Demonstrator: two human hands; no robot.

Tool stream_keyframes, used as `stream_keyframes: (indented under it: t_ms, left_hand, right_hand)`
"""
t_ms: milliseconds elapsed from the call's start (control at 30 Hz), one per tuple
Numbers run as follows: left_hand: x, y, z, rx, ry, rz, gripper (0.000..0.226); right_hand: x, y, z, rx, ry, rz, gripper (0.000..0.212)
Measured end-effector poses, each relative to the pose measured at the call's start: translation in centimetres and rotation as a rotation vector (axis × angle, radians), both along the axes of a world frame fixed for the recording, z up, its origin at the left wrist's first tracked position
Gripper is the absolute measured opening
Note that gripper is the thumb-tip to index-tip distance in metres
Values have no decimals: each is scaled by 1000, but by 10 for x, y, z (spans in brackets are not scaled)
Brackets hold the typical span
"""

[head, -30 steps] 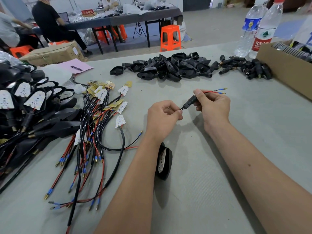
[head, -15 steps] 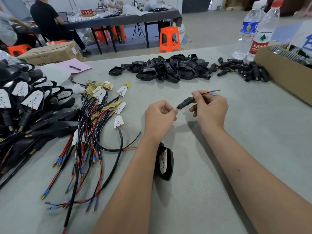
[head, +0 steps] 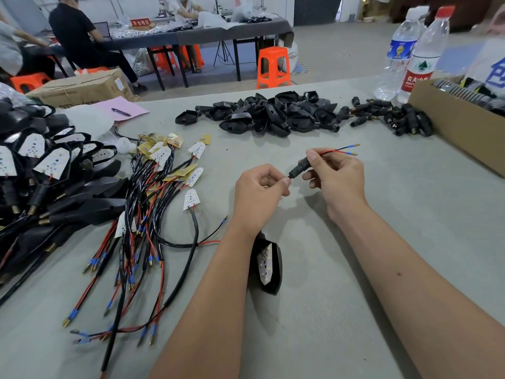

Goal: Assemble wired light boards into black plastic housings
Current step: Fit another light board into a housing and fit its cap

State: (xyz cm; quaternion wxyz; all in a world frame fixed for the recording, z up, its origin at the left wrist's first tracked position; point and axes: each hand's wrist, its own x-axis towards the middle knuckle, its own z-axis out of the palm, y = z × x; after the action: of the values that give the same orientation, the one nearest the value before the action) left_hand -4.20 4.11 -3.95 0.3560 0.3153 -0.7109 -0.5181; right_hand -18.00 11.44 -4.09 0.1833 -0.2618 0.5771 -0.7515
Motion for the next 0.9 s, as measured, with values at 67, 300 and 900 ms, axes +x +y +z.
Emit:
stream_keyframes:
  t_ms: [67,300,900]
  left_hand:
    - [1,-2,0,42,3,29,17]
    - [1,-1,3,106,8,34,17]
    - [5,-5,4,141,73,70,20]
  right_hand:
    - [-1,1,2,-16,-26,58,10]
    - [-2,-1,-2,29,6,-32,14]
    - [-1,-1,-2,-19,59,100,13]
